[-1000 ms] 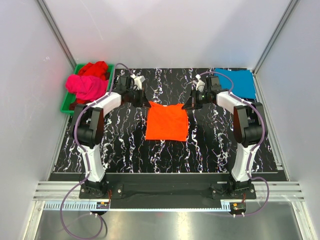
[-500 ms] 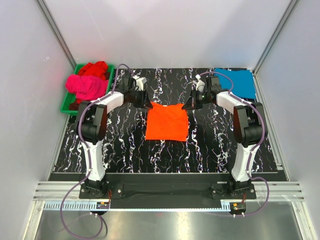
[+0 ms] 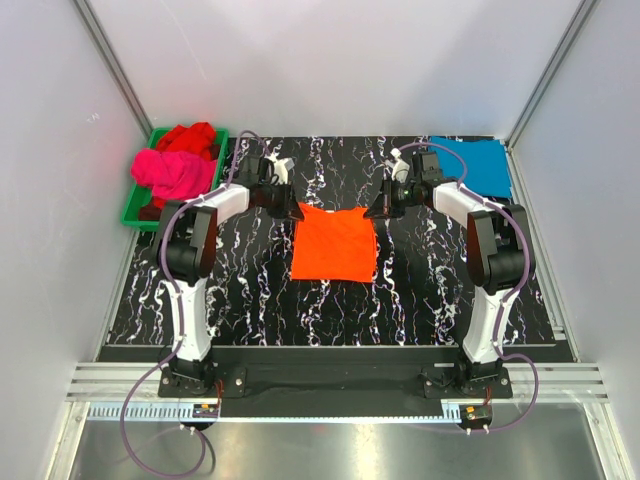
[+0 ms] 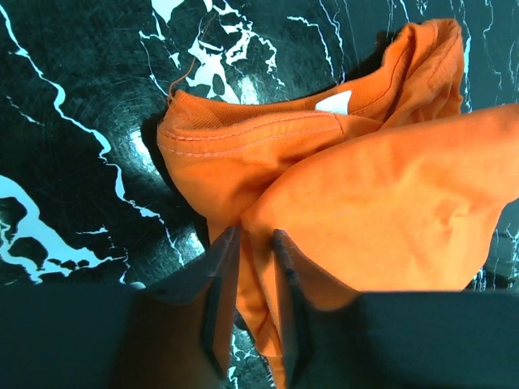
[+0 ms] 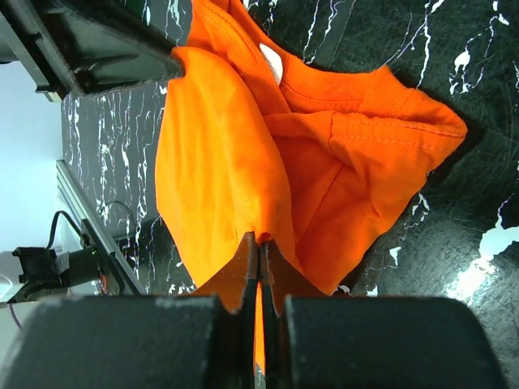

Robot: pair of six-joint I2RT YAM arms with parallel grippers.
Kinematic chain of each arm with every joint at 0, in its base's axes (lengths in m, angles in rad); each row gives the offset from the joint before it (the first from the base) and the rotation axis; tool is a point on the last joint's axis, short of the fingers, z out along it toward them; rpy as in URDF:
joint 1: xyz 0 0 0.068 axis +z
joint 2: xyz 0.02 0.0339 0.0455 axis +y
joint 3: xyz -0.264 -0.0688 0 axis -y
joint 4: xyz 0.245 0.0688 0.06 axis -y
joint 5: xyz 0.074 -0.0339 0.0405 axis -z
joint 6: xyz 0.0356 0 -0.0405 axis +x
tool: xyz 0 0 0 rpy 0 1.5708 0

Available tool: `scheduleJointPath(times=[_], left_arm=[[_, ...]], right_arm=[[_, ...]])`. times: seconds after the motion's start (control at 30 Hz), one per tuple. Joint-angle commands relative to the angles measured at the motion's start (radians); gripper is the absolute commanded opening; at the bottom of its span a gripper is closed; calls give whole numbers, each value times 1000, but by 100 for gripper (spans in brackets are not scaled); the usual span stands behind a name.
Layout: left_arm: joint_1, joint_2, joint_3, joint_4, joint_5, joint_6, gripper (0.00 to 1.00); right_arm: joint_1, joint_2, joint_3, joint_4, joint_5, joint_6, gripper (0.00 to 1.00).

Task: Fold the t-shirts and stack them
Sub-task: Fold the tshirt

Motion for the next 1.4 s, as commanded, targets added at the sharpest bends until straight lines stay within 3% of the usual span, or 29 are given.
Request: scheduleJointPath(times=[0.0, 0.07, 0.53, 0.7, 0.97, 1.07, 1.1, 1.13, 1.2, 1.27, 1.33, 1.37], left_arm=[[-1, 3, 50, 59, 40, 1, 8], [-2, -8, 49, 60, 44, -4, 0], [-2, -229, -77, 106, -6, -85, 0], [-4, -254, -40, 137, -94, -107, 0], [15, 21, 127, 256, -160, -163, 0], [25, 175, 314, 247, -138, -179, 0], [25, 227, 377, 224, -135, -180, 0], [27, 322, 534, 150, -132, -185, 0], [28, 404, 653, 97, -100, -190, 0], [30, 440, 727, 80, -97, -193, 0], [38, 427, 718, 120, -120, -199, 0], [42, 415, 712, 135, -123, -208, 11]], right_arm=[[12, -13, 44, -4, -7, -20, 0], [12, -11, 47, -7, -6, -23, 0], [14, -91, -4, 69, 10, 40, 0], [12, -95, 7, 151, 52, 81, 0], [-4, 155, 108, 411, 68, 227, 0], [-24, 229, 145, 527, 121, 304, 0], [-28, 270, 171, 521, 143, 310, 0], [-35, 289, 198, 501, 155, 312, 0], [-41, 352, 281, 489, 166, 328, 0], [-50, 386, 364, 427, 174, 335, 2], [-57, 407, 393, 380, 216, 326, 9], [-66, 412, 415, 369, 229, 322, 18]])
